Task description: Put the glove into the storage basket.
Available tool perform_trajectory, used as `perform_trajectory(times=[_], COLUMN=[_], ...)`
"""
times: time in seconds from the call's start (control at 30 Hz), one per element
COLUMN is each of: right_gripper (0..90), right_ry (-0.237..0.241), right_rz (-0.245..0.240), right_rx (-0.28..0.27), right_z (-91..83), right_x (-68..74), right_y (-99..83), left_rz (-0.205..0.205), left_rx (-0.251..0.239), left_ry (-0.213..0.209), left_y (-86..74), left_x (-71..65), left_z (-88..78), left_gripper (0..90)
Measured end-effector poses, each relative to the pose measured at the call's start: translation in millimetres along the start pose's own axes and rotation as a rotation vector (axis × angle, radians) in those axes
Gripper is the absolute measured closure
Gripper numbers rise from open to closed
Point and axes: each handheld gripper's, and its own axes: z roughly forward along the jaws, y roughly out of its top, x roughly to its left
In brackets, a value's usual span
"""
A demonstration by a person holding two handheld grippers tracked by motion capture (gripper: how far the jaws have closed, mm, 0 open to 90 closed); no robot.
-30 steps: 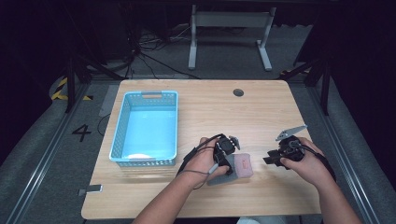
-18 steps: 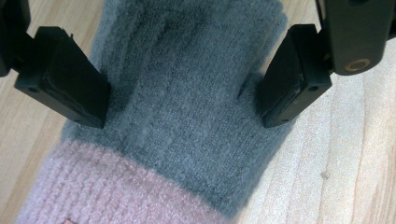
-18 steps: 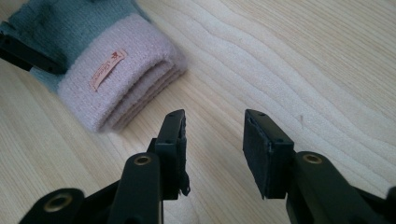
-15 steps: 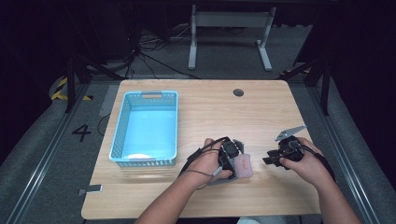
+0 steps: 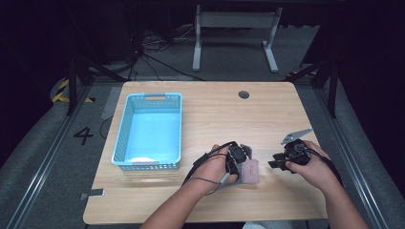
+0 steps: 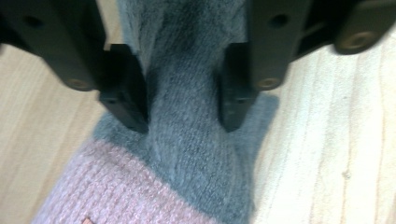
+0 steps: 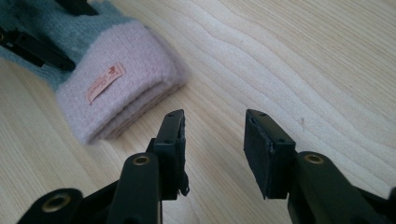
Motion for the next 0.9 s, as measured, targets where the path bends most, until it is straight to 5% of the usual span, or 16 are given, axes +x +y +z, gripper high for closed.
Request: perform_trajectory(times=[0.5, 0.9], right_gripper=[59.4, 59.5], right_ry=[-0.001, -0.001], right_rz=[0.002, 0.011], right_rx=[-0.006, -0.007], right_z=[-1.1, -2.1], right_x=[-1.7, -3.5], right_y=[-1.4, -2.6], left_rz=[-0.016, -0.034], left_rx=[-0.012, -0.094], left_ry=[-0.054, -0.034], left_y=[-1.3, -9.0], left_x=[3.5, 8.1], left_z=[-9.0, -49.2], left_gripper=[68.7, 68.5])
